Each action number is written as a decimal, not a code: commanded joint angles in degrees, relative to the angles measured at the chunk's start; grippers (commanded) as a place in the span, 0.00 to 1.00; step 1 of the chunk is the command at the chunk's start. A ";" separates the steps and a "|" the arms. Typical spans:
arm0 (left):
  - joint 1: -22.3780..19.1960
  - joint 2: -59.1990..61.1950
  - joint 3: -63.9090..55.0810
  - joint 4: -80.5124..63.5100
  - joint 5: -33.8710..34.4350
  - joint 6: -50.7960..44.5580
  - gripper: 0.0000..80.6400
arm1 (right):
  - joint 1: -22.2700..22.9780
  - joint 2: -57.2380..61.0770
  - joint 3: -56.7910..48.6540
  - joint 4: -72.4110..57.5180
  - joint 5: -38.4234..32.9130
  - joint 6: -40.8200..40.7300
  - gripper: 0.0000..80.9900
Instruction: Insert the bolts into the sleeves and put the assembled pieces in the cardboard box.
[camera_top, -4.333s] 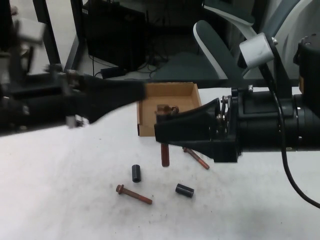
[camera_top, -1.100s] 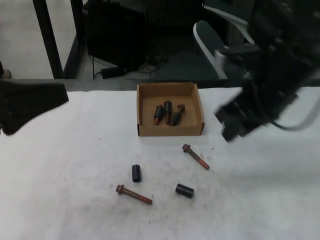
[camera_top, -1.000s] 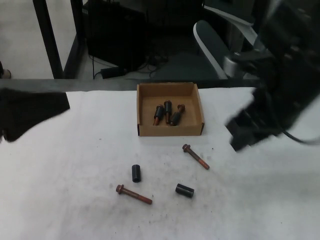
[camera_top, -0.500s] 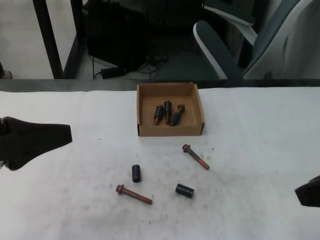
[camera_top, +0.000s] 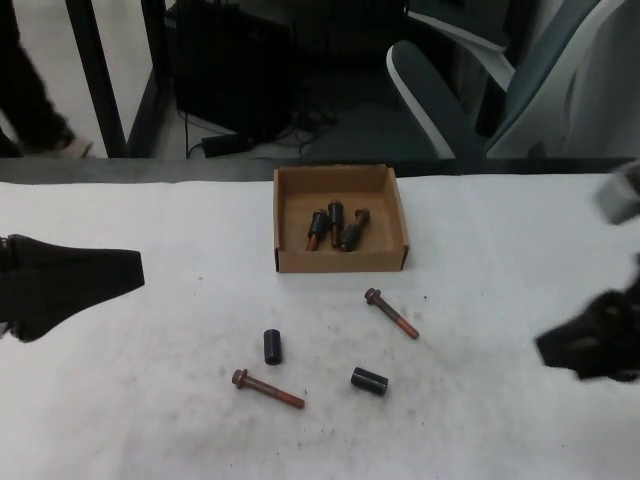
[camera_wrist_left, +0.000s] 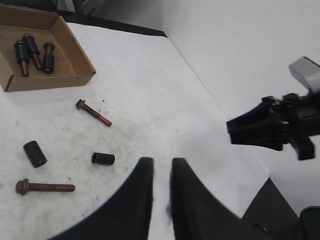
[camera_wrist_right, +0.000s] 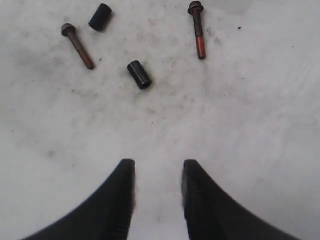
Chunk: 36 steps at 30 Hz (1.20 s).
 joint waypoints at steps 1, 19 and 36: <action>0.08 -0.50 0.04 -0.20 -0.15 0.48 0.16 | 0.21 11.24 -5.53 -5.39 0.95 0.06 0.39; 0.08 -0.50 0.04 -0.20 -1.41 0.47 0.16 | 4.22 55.83 -46.15 4.53 9.93 -6.44 0.39; 0.08 -0.50 0.04 -1.21 -1.37 0.47 0.16 | 4.55 57.98 -47.38 8.51 13.87 -9.87 0.39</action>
